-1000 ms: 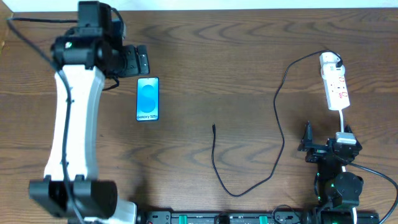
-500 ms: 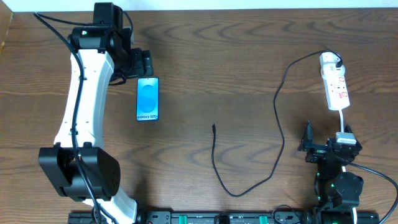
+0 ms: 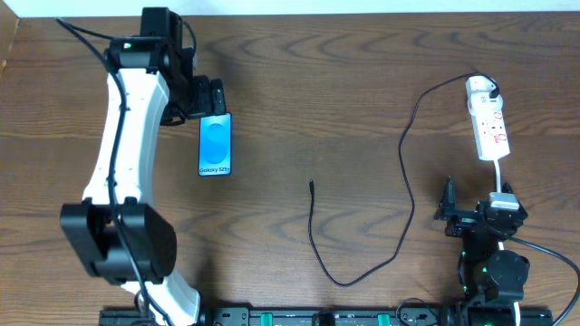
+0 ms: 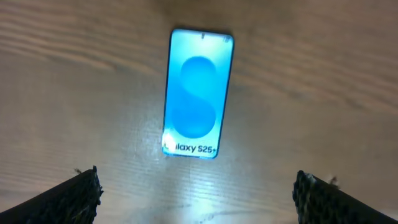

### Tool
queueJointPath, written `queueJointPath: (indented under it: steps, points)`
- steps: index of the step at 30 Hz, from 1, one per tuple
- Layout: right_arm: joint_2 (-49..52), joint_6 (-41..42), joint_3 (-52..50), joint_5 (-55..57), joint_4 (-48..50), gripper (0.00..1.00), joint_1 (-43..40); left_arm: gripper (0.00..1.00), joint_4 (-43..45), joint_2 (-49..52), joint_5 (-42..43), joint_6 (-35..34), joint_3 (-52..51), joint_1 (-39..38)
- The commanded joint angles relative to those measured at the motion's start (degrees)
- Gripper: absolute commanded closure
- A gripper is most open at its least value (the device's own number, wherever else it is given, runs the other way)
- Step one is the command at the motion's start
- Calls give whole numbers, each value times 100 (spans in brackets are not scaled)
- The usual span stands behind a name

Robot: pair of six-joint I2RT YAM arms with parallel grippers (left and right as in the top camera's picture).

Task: Plug charger to phone and switch on socket
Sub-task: 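Move the left gripper over the blue Galaxy phone and lower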

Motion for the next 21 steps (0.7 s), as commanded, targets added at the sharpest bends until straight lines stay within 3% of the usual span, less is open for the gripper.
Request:
queueJointPath:
  steps: [1, 11, 21]
  points:
    - [-20, 98, -4, 66, -9, 1, -17, 2, -72, 479, -15, -9, -24, -9]
    - [-20, 98, -4, 66, -9, 1, -17, 2, 74, 1390, -37, 11, -24, -7]
    - [-20, 98, -4, 66, -9, 1, -17, 2, 402, 1438, -37, 273, -72, -9]
